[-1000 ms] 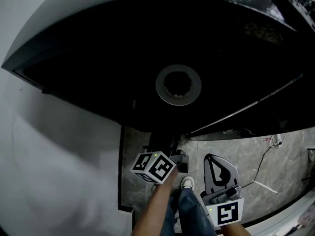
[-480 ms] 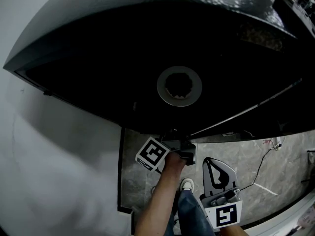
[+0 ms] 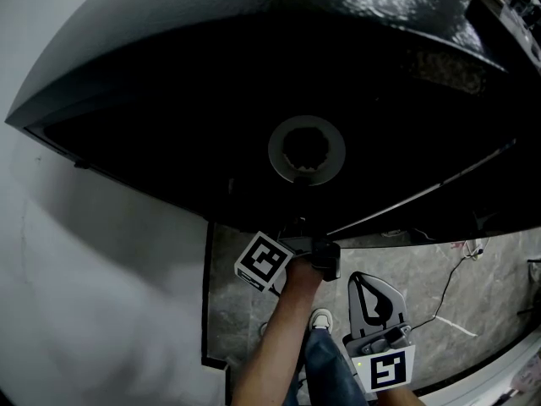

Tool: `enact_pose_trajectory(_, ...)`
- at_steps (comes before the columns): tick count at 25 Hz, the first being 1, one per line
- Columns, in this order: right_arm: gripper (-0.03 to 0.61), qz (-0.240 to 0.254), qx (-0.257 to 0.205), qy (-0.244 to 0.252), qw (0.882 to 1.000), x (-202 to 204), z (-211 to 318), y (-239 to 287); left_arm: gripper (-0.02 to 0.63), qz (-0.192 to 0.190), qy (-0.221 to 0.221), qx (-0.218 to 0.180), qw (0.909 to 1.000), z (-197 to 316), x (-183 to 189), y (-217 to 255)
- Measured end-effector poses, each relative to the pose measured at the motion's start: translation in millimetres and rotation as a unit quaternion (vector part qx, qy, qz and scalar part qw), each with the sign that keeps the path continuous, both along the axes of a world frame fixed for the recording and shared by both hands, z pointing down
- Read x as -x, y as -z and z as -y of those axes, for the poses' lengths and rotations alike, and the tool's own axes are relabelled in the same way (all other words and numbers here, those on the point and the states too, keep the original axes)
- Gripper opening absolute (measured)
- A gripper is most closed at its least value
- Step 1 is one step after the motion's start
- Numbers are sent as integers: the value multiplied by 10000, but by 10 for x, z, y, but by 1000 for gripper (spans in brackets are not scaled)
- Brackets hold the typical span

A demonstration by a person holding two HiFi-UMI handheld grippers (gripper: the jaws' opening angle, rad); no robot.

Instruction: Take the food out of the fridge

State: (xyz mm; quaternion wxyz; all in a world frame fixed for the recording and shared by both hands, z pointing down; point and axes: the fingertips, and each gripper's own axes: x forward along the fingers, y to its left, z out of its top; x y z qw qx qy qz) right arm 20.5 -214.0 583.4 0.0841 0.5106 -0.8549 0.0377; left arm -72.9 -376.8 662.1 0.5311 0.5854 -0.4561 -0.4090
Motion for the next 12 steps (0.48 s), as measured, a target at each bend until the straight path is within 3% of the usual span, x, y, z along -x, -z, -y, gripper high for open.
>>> enact_pose_trajectory(2, 23, -8, 6, 4, 10000, -1, 1, -1, 173, -101, 24, -34, 9999, 57, -26, 57)
enact_pose_trajectory(5, 23, -3, -20, 5, 10000, -3, 18, 10, 160, 120, 34, 140, 9998, 75, -25, 41)
enact_pose_trajectory(9, 23, 18, -19, -17, 10000, -5, 28, 21, 35, 145, 149, 274, 9994, 46, 0, 35)
enact_pose_trajectory(12, 23, 5, -15, -22, 10000, -7, 25, 18, 28, 48, 177, 292, 9994, 64, 14, 52)
